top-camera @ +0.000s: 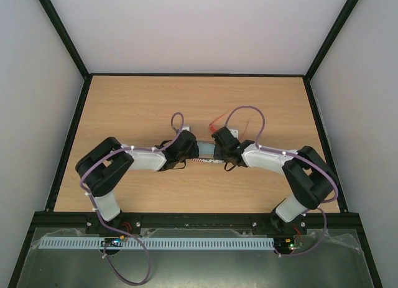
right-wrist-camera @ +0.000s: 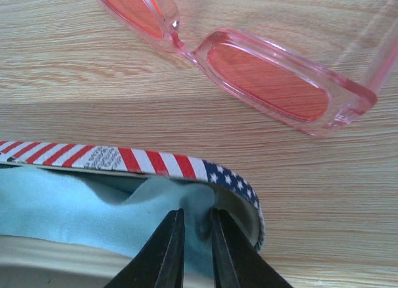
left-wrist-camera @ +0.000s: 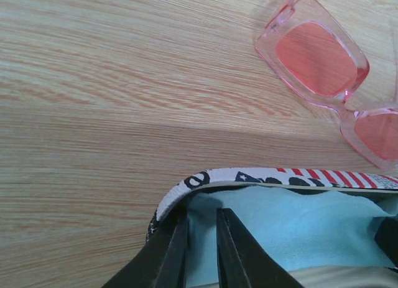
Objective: Organize the sunglasses
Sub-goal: Place the glasses cleaning cloth in the sunglasses case.
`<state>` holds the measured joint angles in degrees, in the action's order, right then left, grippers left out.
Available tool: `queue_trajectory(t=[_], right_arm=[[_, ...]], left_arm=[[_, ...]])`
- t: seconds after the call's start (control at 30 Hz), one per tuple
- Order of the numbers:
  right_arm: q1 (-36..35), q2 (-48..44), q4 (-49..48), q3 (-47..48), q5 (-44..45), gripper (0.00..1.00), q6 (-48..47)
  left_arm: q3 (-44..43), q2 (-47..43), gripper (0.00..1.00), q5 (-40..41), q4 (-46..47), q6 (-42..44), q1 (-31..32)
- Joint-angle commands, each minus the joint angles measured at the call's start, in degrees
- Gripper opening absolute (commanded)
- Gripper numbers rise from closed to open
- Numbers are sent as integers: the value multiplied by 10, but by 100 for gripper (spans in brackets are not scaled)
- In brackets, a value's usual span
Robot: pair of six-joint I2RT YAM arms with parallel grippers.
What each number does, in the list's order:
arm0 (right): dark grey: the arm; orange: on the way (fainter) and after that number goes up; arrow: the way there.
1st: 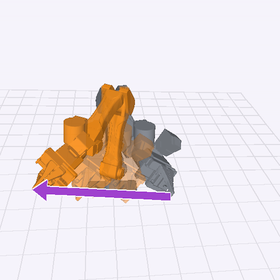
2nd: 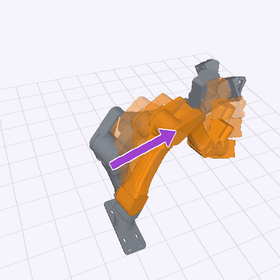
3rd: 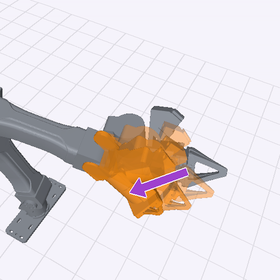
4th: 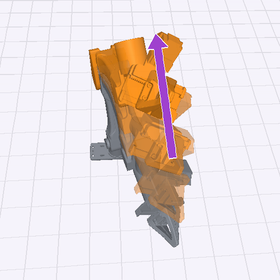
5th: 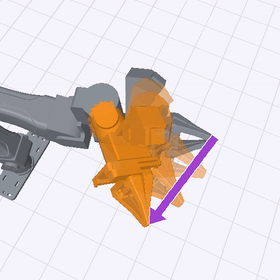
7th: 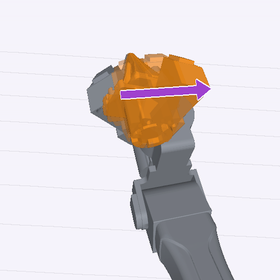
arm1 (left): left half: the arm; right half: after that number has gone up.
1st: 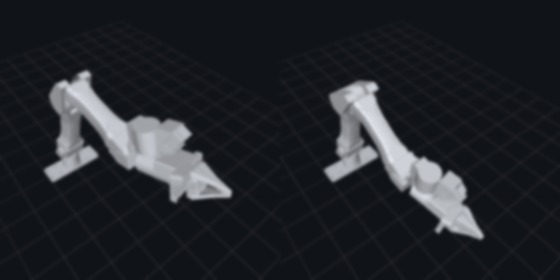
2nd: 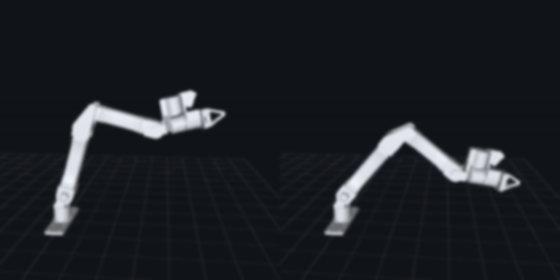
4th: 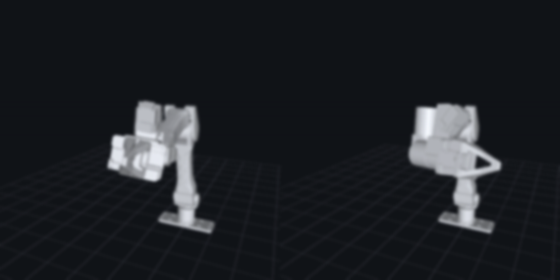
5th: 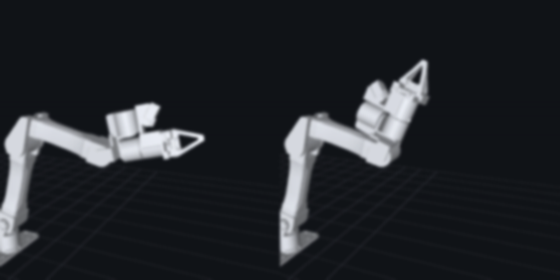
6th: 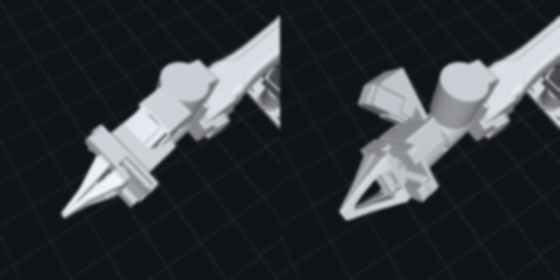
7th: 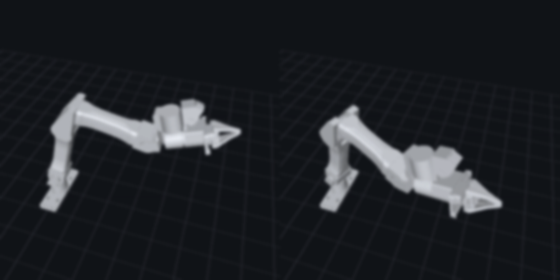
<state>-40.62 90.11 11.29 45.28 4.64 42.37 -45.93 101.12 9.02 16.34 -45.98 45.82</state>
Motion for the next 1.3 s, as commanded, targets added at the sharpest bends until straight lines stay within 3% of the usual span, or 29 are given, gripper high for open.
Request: queue_trajectory(t=[0.0,0.27,0.57,1.0,1.17,1.27], right_arm=[[3,-16,9,14,12,16,-3],[3,-39,17,10,14,21,-1],[3,-52,24,14,15,22,0],[4,-89,43,14,21,29,2],[16,-114,57,11,27,34,-2],[37,-128,63,4,25,36,-12]], left_arm=[[-7,-12,18,9,-6,-1,-4],[-4,-24,21,10,-16,-6,-4],[-4,-51,37,17,-30,-5,1],[4,-102,45,32,-58,-10,11],[-2,-147,51,49,-114,-14,10],[-3,-185,60,67,-176,-18,7]])
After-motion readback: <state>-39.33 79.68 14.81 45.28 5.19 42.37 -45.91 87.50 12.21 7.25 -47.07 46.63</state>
